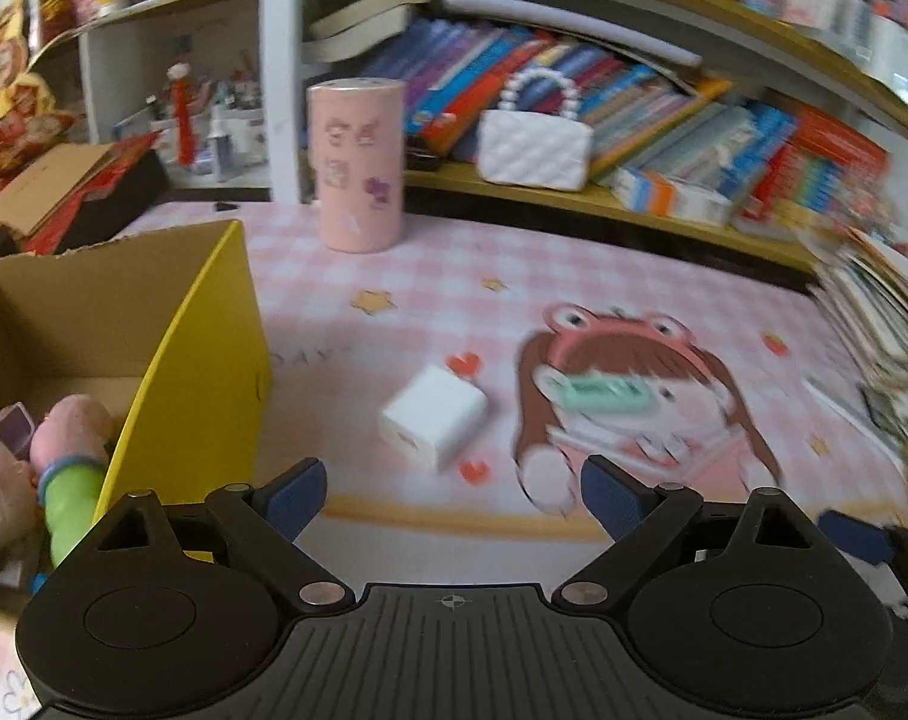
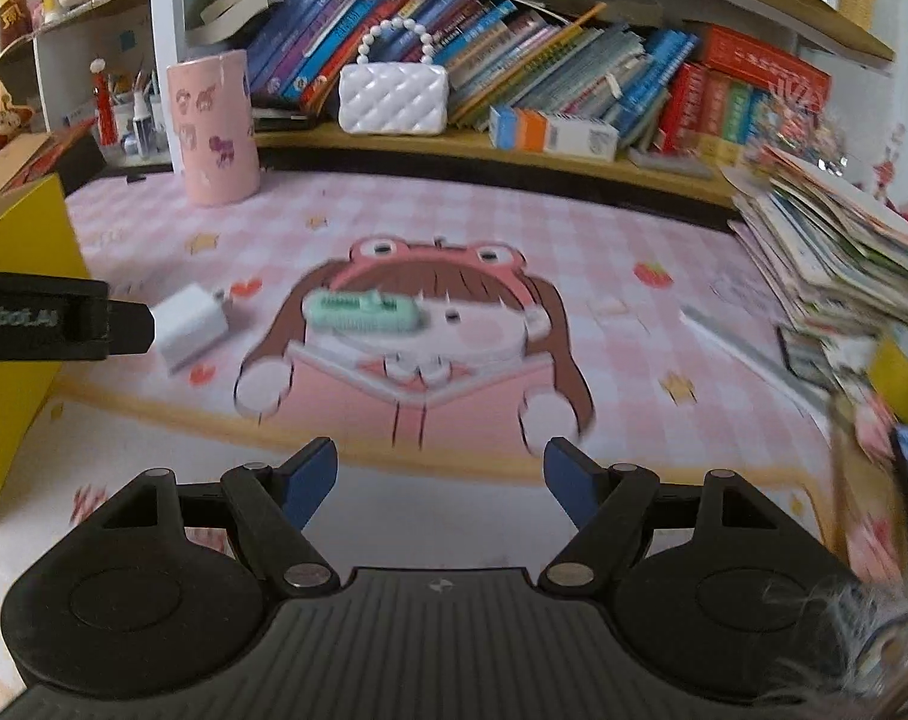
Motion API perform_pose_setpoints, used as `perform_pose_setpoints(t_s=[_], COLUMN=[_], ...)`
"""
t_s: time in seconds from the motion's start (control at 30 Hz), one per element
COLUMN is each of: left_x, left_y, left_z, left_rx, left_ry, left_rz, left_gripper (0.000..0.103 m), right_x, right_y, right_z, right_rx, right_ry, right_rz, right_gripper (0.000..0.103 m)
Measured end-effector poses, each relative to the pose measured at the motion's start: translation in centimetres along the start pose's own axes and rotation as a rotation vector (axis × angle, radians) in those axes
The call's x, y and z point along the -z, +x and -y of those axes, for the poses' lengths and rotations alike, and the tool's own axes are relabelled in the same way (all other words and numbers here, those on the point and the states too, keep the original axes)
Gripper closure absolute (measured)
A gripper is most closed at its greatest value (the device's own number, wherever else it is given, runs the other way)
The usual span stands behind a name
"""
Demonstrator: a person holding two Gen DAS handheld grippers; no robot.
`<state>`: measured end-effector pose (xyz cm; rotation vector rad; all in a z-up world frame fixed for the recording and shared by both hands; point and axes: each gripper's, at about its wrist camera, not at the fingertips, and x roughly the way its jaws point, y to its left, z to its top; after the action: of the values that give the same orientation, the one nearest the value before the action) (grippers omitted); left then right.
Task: Organize objects
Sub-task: 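Move the left tool to the white charger while the right tool approaches the mint-green clip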
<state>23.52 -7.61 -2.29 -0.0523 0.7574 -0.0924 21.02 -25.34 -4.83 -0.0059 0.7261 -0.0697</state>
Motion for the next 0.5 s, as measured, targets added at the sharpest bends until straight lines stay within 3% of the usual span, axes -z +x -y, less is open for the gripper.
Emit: perform_pose_setpoints(t_s=[0.2, 0.4, 0.47, 0.5], left_x=[-1.8, -2.5, -2.3, -2.2], left_y=[5.1, 9.4, 10.5, 11.0], left_z=[-0.4, 0.1, 0.2, 0.3], left_rx=[-0.059, -0.096, -0.11, -0.113], left_ry=[-0.08, -0.057, -0.052, -0.05], left_rz=[-0.024, -0.071, -0.095, -0.11], left_gripper=[0.012, 0.019, 0.023, 0.031], right_x=[-2.0, -2.8, -2.9, -3.0], right_y=[3.3, 5.2, 5.8, 6.0], right_z=[-0.3, -0.3, -0.1, 0.0], right_rx=[-0.054, -0.087, -0.091, -0.09], right_ry=[-0.017, -0.025, -0.023, -0.021], right_rz=[0.007, 0.002, -0.002, -0.003], right_gripper=[0.028, 0.028, 0.028, 0.028])
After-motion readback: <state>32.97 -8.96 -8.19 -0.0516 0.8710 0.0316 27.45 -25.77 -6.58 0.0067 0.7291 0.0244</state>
